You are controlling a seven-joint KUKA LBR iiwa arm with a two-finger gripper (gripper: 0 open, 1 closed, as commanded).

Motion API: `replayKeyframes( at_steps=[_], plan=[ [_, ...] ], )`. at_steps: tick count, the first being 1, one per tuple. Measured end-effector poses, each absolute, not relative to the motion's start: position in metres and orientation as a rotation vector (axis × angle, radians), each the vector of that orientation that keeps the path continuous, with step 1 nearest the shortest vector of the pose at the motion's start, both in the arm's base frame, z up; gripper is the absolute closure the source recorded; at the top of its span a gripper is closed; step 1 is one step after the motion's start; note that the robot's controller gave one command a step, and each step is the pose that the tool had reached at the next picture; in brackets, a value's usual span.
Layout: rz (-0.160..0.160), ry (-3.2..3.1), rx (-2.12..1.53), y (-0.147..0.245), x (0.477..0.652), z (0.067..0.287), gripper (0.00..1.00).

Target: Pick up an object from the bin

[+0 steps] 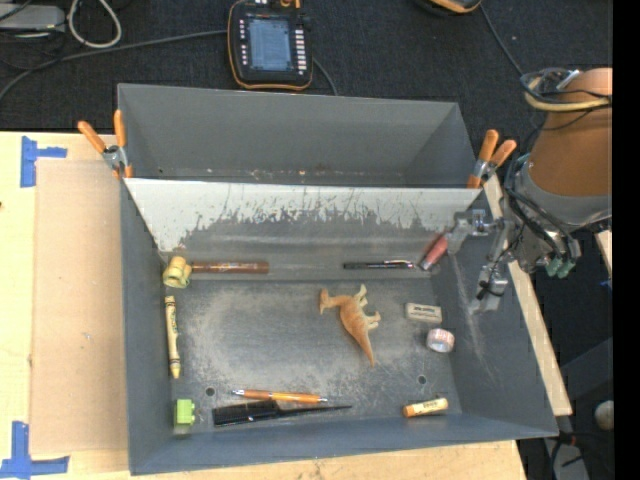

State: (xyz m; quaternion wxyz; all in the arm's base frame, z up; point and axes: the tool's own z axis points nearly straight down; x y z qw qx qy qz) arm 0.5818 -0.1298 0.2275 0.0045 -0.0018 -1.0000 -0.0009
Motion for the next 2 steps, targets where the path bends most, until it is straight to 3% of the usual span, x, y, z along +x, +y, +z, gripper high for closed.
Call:
replayKeyframes(
  at_steps=[1,2],
  plan=[
    [-0.001,-3.141,0.003,-0.129,0.583,0.232,0.0],
    [-0.002,-3.141,-0.034,-0.156,0.6,0.088,0.0]
  ],
)
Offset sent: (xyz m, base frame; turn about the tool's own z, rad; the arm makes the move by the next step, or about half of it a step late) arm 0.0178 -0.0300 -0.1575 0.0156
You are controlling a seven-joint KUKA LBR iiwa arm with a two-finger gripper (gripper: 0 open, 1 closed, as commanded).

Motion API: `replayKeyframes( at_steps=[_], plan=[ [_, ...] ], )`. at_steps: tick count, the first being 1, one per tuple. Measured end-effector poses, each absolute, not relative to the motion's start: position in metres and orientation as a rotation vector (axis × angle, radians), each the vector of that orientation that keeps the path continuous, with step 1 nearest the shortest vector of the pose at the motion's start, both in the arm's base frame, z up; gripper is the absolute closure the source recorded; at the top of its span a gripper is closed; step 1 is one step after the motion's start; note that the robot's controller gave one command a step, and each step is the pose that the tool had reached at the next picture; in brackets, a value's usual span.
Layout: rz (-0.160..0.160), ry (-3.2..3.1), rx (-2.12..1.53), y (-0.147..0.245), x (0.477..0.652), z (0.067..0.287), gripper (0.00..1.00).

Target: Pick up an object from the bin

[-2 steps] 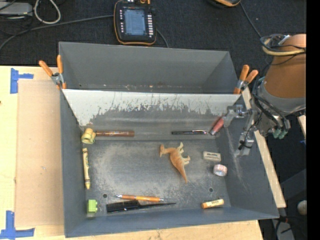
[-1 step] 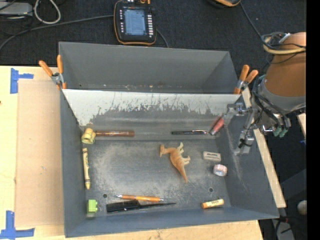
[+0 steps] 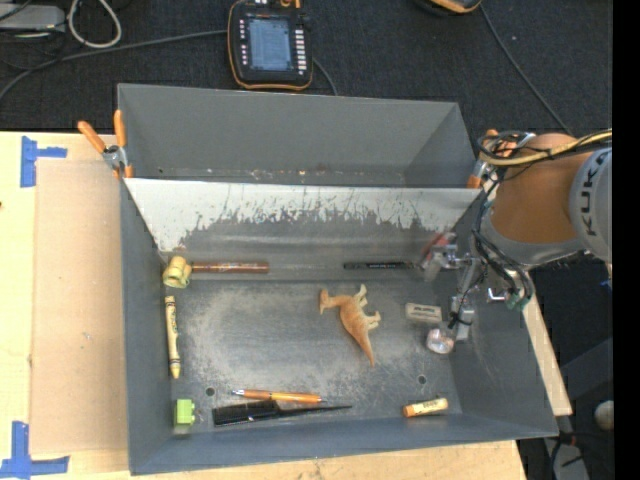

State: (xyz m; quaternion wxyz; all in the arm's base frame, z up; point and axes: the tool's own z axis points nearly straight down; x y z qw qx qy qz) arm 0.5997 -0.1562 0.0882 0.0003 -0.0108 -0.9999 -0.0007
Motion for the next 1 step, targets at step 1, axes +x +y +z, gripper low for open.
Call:
replayKeyframes(
  at_steps=[1],
  plan=[
    [0.006,-3.16,0.069,-0.1587,0.6112,0.1625,0.0]
  ],
)
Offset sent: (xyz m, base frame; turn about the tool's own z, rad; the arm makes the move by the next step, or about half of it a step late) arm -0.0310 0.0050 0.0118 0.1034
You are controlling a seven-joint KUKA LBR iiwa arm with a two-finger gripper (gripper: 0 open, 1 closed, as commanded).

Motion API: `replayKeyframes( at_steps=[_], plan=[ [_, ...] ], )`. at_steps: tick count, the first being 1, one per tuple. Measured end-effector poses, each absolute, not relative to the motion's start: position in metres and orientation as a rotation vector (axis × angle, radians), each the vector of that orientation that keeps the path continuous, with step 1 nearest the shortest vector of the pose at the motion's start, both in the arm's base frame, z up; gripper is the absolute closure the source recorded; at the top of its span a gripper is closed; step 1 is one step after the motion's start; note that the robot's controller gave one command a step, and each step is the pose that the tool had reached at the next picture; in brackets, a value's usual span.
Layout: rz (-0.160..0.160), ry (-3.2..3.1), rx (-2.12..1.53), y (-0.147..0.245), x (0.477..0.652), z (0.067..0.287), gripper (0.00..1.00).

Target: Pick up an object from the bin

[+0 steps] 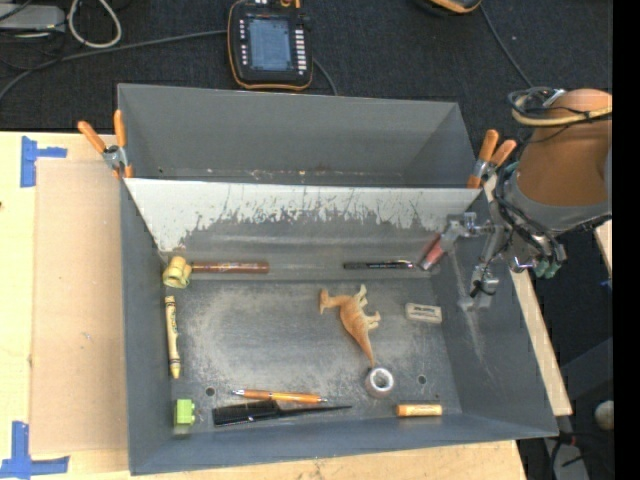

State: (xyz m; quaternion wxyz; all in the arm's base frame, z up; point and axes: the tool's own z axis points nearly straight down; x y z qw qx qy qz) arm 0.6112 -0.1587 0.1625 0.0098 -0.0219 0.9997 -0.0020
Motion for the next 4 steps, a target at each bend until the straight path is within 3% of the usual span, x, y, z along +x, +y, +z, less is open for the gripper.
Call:
replayKeyframes(
  at_steps=[1,2,3,4],
  plan=[
    [0.006,3.141,0.198,-0.151,0.567,0.097,0.0],
    [-0.002,3.124,0.103,-0.159,0.595,0.068,0.0],
    [0.003,3.127,0.214,-0.156,0.589,0.071,1.0],
    [0.003,3.127,0.212,-0.156,0.589,0.071,1.0]
  ],
)
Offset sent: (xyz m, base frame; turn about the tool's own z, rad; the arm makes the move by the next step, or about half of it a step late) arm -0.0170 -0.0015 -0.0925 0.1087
